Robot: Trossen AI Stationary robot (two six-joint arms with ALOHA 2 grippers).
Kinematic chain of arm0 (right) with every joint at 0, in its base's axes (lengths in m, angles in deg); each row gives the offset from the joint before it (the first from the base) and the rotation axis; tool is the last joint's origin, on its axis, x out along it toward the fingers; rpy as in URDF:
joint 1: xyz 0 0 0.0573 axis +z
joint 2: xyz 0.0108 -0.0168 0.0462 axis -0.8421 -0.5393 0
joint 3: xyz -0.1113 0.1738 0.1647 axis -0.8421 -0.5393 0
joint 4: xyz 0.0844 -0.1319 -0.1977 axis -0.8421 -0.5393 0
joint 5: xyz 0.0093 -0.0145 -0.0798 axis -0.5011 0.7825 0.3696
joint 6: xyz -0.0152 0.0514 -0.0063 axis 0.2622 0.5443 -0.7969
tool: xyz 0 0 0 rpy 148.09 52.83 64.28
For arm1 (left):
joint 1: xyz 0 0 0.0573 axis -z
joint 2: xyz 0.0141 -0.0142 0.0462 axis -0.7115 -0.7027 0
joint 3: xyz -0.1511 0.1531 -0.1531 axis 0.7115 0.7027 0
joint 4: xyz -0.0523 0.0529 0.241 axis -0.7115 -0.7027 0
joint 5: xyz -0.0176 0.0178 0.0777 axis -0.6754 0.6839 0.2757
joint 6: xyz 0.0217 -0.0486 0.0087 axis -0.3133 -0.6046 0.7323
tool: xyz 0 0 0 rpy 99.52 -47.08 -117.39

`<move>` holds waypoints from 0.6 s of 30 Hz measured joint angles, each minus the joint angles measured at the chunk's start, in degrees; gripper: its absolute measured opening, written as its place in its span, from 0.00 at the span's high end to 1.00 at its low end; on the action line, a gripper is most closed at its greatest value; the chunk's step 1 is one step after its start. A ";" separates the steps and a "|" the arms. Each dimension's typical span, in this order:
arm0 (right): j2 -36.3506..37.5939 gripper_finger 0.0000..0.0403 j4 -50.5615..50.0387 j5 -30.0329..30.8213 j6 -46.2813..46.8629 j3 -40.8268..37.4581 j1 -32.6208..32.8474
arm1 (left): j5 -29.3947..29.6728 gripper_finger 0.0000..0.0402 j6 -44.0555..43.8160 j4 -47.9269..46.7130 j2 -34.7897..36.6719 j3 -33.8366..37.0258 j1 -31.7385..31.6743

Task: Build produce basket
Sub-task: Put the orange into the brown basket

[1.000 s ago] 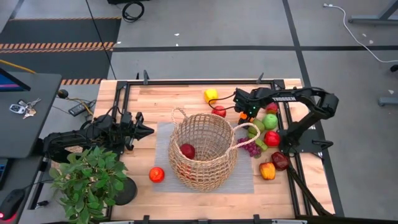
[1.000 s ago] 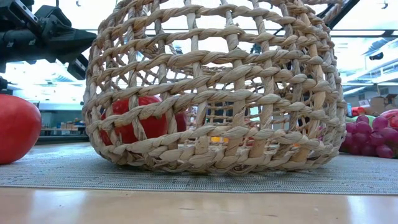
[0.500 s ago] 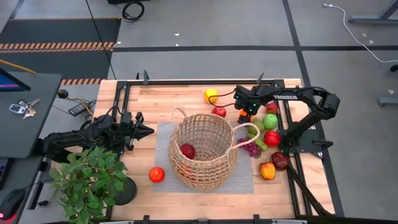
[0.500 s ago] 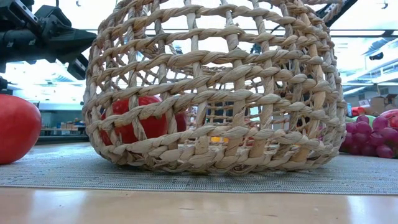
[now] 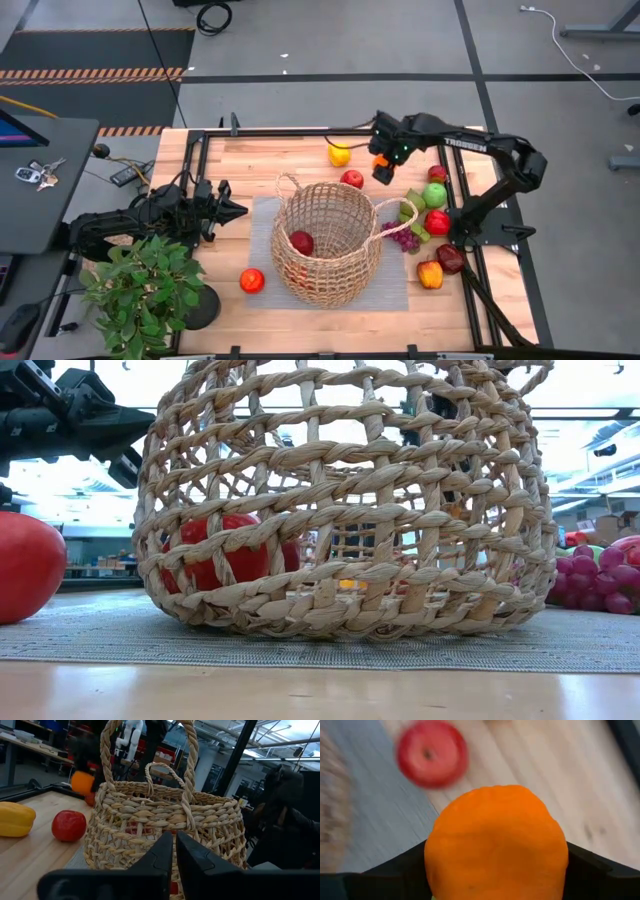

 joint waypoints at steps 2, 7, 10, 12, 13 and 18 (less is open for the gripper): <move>0.91 0.20 -0.71 -0.04 -0.25 3.37 0.78 | 0.00 0.93 0.00 0.02 0.00 0.01 0.02; 4.70 0.20 0.97 -1.71 -0.72 9.91 3.96 | 0.00 0.91 -0.02 0.02 0.00 0.00 0.02; 7.32 0.20 4.59 -3.81 -1.28 11.20 6.63 | 0.00 0.91 0.01 0.02 0.00 0.02 0.01; 8.90 0.20 6.93 -4.26 -1.29 11.20 8.25 | -0.01 0.92 -0.01 0.00 0.00 0.01 0.02; 9.49 0.20 7.87 -4.25 -1.29 11.20 9.00 | -0.01 0.92 0.02 0.02 -0.01 0.00 0.01; 10.83 0.19 9.83 -4.22 0.72 11.20 11.98 | -0.02 0.93 0.00 0.00 -0.02 0.00 0.02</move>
